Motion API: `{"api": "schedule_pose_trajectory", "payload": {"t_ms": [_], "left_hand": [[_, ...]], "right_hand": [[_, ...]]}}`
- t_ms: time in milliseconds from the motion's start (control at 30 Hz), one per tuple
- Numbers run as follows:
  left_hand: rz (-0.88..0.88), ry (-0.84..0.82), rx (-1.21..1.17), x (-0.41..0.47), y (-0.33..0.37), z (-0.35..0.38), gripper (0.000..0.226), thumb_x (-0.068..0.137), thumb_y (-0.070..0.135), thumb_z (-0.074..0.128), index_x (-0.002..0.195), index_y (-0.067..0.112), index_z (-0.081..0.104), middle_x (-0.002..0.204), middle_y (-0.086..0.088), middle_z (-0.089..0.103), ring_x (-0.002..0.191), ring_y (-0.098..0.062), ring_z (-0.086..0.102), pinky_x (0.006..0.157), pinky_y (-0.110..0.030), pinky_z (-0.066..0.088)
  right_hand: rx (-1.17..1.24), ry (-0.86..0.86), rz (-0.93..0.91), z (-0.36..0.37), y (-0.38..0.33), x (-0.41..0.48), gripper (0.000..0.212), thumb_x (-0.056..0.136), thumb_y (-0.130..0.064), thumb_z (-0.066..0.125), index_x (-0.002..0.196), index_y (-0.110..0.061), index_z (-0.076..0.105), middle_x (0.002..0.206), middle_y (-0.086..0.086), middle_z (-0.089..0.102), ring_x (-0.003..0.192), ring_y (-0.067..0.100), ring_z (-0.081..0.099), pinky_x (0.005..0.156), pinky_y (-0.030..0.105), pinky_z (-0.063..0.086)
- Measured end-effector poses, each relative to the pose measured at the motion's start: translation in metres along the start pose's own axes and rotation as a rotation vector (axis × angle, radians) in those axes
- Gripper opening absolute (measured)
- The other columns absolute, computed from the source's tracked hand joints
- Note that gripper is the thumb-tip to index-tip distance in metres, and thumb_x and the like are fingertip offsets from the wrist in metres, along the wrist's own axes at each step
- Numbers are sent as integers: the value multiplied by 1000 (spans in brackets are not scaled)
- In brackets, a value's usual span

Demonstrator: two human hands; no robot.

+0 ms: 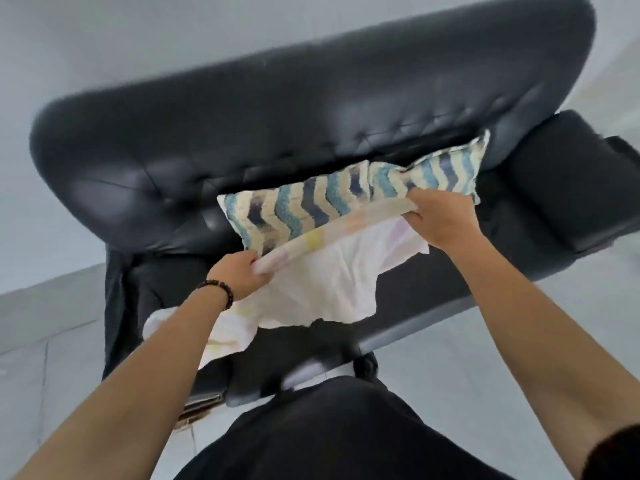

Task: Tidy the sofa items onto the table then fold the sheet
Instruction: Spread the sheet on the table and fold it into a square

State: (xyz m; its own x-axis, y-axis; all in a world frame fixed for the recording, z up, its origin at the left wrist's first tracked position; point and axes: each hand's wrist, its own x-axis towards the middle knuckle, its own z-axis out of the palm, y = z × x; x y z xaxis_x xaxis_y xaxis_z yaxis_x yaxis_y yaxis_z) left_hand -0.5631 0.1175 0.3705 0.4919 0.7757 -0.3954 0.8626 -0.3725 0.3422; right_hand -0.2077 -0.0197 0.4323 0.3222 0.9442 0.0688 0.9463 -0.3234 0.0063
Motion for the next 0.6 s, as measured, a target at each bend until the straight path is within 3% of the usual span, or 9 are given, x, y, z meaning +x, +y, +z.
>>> {"api": "schedule_pose_trajectory", "payload": {"t_ms": [100,167,333,467,600], "left_hand": [[136,26,107,9,13,-14,21,80,38,60,77,28,42,78,7,57,74,-20,55,59,-29,37],[224,6,78,13,29,-16,23,81,35,62,79,26,41,77,5,53,77,-22,54,61,-30,35],[505,-124,-65,-3,119,-6,34,80,38,73,72,25,43,69,5,48,68,-20,52,53,-27,30],[707,-284,-218,-36,204,9,30,84,38,71,84,9,62,71,-3,55,68,-18,53,61,-27,37],[842,-411,-342,-99,307,45,21,97,25,53,90,12,68,87,-12,70,80,-18,62,74,-30,47]], "right_hand": [[-4,55,314,-35,17,-51,15,91,-35,47,88,-21,51,74,-1,57,60,26,45,51,28,23],[-5,57,494,-48,25,-97,12,90,-32,45,93,-24,54,79,-2,60,64,25,47,54,29,29],[204,187,843,-65,38,-243,34,92,-19,51,123,-33,57,115,4,62,92,31,59,73,29,36],[377,290,1019,-79,56,-352,51,83,1,48,119,-31,66,122,3,54,105,29,56,84,34,46],[375,357,1184,-81,71,-458,49,73,11,47,106,-15,72,112,9,61,103,32,59,83,31,45]]}}
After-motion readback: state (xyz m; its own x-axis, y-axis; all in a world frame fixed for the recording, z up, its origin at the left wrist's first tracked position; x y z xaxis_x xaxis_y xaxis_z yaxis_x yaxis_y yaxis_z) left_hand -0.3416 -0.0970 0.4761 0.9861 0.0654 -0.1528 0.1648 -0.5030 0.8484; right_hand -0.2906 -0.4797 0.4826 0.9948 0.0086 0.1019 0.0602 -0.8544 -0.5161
